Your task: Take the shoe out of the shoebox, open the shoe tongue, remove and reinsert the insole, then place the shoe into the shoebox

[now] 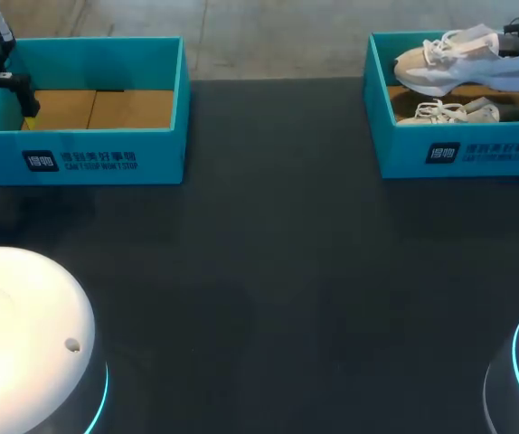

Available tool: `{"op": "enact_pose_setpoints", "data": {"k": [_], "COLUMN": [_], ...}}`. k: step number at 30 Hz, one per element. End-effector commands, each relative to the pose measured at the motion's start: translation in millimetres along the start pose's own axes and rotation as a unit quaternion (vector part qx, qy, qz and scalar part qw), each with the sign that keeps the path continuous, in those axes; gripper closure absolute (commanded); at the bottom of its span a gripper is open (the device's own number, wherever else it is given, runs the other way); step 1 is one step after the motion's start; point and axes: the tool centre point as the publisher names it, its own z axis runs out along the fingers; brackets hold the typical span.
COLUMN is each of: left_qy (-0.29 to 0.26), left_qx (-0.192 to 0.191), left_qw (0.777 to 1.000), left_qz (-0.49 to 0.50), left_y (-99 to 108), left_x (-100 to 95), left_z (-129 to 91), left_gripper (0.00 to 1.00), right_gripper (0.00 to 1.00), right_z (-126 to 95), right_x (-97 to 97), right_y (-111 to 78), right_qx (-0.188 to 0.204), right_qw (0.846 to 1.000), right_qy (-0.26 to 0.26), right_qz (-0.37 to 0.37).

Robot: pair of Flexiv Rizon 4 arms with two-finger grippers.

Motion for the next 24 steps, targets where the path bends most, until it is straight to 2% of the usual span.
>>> {"op": "enact_pose_setpoints", "data": {"k": [1,13,24], "left_qy": [-0.001,-0.001,-0.001], "left_qx": [0.000,0.000,0.000], "left_qw": [1.000,1.000,1.000], "left_qz": [0.000,0.000,0.000], "left_y": [1.2,1.2,1.2], "left_x": [0.3,0.3,0.3], "left_z": [-0.8,-0.8,-0.8], "left_gripper": [0.00,0.00,0.00], "right_gripper": [1.00,1.00,1.00], "right_z": [7.9,23.1,31.1], "right_x": [-1.4,1.3,6.3], "right_y": [7.2,7.4,-2.9], "right_qx": [0.005,0.009,0.014], "right_qw": [1.000,1.000,1.000], "right_qy": [0.003,0.006,0.012], "right_qz": [-0.001,-0.009,-0.009]}}
